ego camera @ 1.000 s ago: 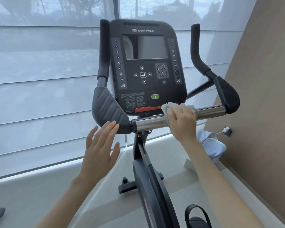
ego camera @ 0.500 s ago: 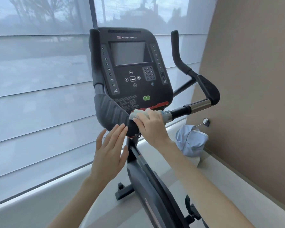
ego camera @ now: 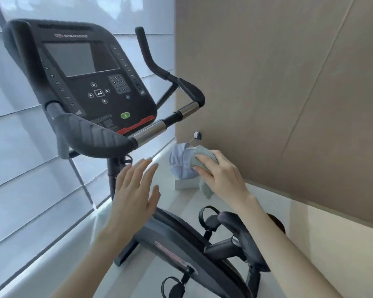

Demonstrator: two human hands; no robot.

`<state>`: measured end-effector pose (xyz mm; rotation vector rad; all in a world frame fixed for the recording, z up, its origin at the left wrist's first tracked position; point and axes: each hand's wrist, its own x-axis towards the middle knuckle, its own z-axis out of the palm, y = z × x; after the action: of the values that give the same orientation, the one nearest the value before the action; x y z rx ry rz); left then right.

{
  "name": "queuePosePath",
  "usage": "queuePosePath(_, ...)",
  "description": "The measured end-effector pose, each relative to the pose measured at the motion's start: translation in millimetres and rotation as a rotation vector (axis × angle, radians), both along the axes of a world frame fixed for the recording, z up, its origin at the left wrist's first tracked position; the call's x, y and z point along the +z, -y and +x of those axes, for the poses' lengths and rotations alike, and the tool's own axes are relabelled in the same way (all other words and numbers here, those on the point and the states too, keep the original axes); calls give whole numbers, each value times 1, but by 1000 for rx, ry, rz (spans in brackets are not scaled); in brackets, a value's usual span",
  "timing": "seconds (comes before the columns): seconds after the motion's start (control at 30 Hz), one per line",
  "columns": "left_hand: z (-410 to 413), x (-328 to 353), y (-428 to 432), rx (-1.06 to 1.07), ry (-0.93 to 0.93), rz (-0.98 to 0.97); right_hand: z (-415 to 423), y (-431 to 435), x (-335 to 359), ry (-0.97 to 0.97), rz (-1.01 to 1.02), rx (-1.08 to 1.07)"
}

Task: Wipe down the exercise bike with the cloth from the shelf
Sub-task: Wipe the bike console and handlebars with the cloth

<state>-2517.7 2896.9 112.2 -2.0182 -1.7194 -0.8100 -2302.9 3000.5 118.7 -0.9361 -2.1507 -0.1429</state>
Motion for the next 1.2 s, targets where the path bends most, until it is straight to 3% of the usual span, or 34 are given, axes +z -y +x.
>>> queuePosePath(0.3,168,-10,-25,-488,-31,-37,186,111,-4,-58,-109,-540)
queuePosePath(0.57,319,-14,-11,-725,-42,-73,322,186,-10,-112,-163,-802)
queuePosePath(0.93,508,-32,6,-621,-12,-85,508,194,-13,-66,-218,-766)
queuePosePath(1.2,564,-40,-20,-487,-43,-117,565,141,-23,-64,-256,-641)
